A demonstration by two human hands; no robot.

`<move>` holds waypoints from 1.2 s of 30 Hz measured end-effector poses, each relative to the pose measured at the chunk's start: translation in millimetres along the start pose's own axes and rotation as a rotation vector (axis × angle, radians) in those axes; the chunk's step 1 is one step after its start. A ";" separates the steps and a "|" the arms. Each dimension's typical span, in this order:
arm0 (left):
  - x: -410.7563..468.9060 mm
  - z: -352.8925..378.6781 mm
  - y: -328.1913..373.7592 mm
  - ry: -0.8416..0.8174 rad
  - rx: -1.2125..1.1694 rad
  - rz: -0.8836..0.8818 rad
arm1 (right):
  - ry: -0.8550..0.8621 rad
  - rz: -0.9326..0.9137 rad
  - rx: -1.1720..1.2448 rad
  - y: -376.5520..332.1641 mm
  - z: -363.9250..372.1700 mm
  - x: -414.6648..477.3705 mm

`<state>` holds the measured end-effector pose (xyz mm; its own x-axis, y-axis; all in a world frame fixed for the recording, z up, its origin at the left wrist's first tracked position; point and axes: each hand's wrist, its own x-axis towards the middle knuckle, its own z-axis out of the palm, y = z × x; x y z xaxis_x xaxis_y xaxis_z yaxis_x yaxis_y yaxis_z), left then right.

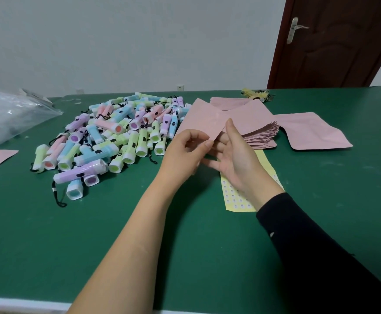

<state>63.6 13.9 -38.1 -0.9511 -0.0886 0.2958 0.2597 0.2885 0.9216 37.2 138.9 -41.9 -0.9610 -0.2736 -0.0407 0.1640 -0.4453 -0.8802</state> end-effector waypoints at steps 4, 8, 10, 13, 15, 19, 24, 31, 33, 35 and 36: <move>1.9 0.3 -3.4 0.023 0.017 0.034 | 0.006 0.002 -0.023 0.2 0.5 -0.1; 4.4 1.4 -7.6 0.035 0.053 0.071 | 0.007 -0.003 -0.021 -0.9 0.9 -1.2; 5.0 1.4 -9.2 0.037 0.048 0.075 | 0.009 -0.016 -0.015 -0.4 0.9 -2.2; 5.6 1.8 -11.8 0.057 0.161 0.137 | -0.012 -0.059 -0.088 2.4 0.2 -3.0; 5.7 2.2 -12.1 0.060 0.235 0.156 | -0.010 -0.075 -0.149 3.9 0.4 -3.0; 5.8 5.1 -12.4 0.060 0.217 0.122 | 0.062 -0.123 -0.302 3.6 1.3 -1.8; 3.5 10.8 -12.5 0.054 0.242 0.129 | 0.171 -0.176 -0.572 6.9 3.1 0.7; 4.3 8.3 -9.4 0.052 0.168 0.097 | 0.251 -0.335 -0.816 8.3 8.7 -3.6; 4.0 7.0 -8.1 0.041 0.133 0.092 | 0.262 -0.376 -0.851 7.6 8.4 -5.9; 4.3 6.7 -7.2 0.032 0.094 0.078 | 0.263 -0.388 -0.855 6.4 8.6 -7.8; 4.7 6.5 -7.4 0.026 0.071 0.070 | 0.255 -0.395 -0.850 6.0 9.0 -8.4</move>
<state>56.1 17.6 -45.1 -0.9264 -0.0901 0.3656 0.3117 0.3612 0.8788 48.2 130.8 -42.5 -0.9479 0.0010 0.3185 -0.3007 0.3265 -0.8961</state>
